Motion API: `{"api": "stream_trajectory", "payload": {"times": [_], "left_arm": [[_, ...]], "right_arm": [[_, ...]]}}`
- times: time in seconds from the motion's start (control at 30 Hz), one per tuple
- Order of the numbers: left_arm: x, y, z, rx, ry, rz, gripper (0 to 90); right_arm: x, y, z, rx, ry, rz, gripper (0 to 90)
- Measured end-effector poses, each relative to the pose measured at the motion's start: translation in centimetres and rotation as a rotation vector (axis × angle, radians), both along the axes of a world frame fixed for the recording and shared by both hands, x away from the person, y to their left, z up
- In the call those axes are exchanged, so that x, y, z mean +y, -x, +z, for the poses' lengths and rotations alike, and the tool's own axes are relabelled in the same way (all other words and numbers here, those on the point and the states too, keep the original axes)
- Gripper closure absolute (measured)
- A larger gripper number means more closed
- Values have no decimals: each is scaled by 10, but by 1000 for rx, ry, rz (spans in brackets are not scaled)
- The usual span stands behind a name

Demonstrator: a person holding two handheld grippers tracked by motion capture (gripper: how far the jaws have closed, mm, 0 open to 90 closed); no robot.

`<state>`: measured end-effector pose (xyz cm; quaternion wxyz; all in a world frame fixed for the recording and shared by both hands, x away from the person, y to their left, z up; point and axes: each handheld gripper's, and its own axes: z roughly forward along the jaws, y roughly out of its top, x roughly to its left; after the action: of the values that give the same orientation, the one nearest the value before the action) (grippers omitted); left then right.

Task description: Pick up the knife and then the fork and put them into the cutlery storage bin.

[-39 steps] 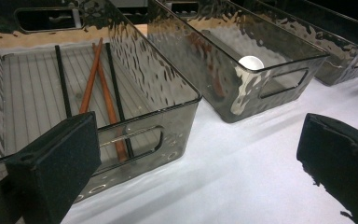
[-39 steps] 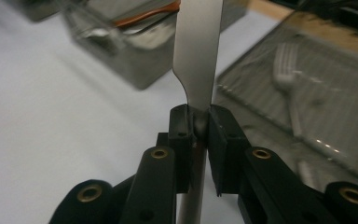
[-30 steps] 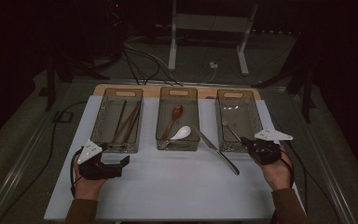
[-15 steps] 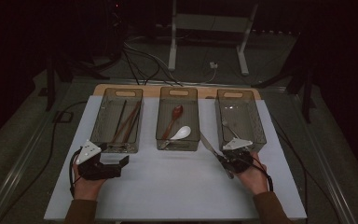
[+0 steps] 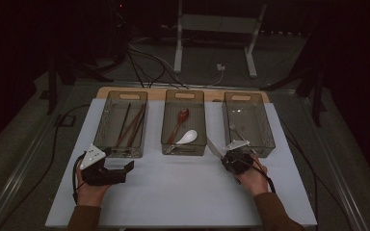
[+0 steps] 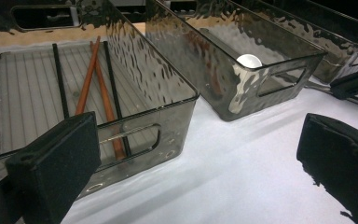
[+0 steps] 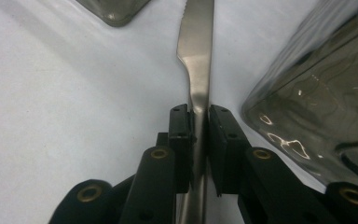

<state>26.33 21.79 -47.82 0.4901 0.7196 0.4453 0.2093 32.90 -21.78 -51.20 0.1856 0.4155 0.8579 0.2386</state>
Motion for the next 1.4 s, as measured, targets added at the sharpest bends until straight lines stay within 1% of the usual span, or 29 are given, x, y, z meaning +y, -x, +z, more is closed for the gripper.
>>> {"api": "stream_trajectory", "payload": {"times": [0.07,0.17,0.2,0.27,0.3,0.4,0.43,0.47,0.5,0.57,0.6,0.63,0.67,0.7,0.77,0.8,0.83,0.9,0.97,1.0,1.07,1.1,1.13,1.17,1.2,1.27,1.3,1.33,1.4], "left_arm": [[1,0,-1,3,2,1,6],[2,-1,-1,7,4,5,6],[1,-1,-1,6,2,5,6],[1,-1,-1,4,4,5,6],[1,-1,-1,3,2,4,6],[0,0,-1,3,0,1,6],[0,0,0,2,-1,0,6],[0,0,-1,2,0,1,6],[1,0,-1,3,1,1,6],[1,-1,-1,3,2,4,6],[1,-1,-1,4,3,6,6],[2,-1,-1,4,4,7,6],[2,-1,-1,4,5,7,6],[2,-1,0,2,8,7,6],[3,0,0,1,8,9,6],[4,0,0,1,9,10,6],[5,-1,0,0,10,12,6],[6,-1,0,0,13,18,6],[8,0,1,-2,14,22,6],[10,0,1,-4,15,26,6],[13,0,2,-8,15,34,6],[15,0,2,-8,17,38,6],[17,0,2,-10,13,45,6],[19,1,3,-11,9,52,6],[21,1,3,-13,9,56,6],[24,2,3,-12,11,64,6],[26,3,3,-14,10,69,6],[27,4,3,-17,12,71,6],[30,7,4,-23,4,67,6]], "right_arm": [[-1,5,1,-19,-8,-5,808],[-5,13,7,-73,-11,0,808],[-7,16,10,-80,-28,5,808],[-9,22,17,-119,-44,1,808],[-10,25,21,-136,-64,4,808],[-14,31,33,-203,-102,-18,808],[-16,32,37,-232,-112,-32,808],[-19,31,42,-240,-128,-41,807],[-22,31,46,-264,-145,-69,807],[-29,26,57,-283,-175,-92,807],[-33,23,62,-303,-180,-118,807],[-37,19,68,-307,-197,-129,807],[-42,14,74,-315,-217,-155,807],[-46,8,79,-323,-222,-178,807],[-56,-7,89,-326,-245,-232,807],[-61,-15,93,-316,-263,-250,808],[-64,-23,95,-314,-258,-277,807],[-72,-42,96,-283,-283,-324,807],[-79,-60,92,-248,-284,-371,807],[-82,-69,89,-221,-279,-386,807],[-86,-83,78,-176,-252,-429,806],[-88,-89,71,-146,-240,-445,805],[-90,-94,63,-106,-228,-453,806],[-92,-96,57,-85,-234,-473,805],[-93,-96,53,-74,-223,-487,804],[-91,-91,47,-61,-213,-448,793],[-90,-84,47,-86,-224,-430,718],[-90,-76,48,-99,-260,-411,679],[-90,-53,53,-150,-318,-365,544]]}}
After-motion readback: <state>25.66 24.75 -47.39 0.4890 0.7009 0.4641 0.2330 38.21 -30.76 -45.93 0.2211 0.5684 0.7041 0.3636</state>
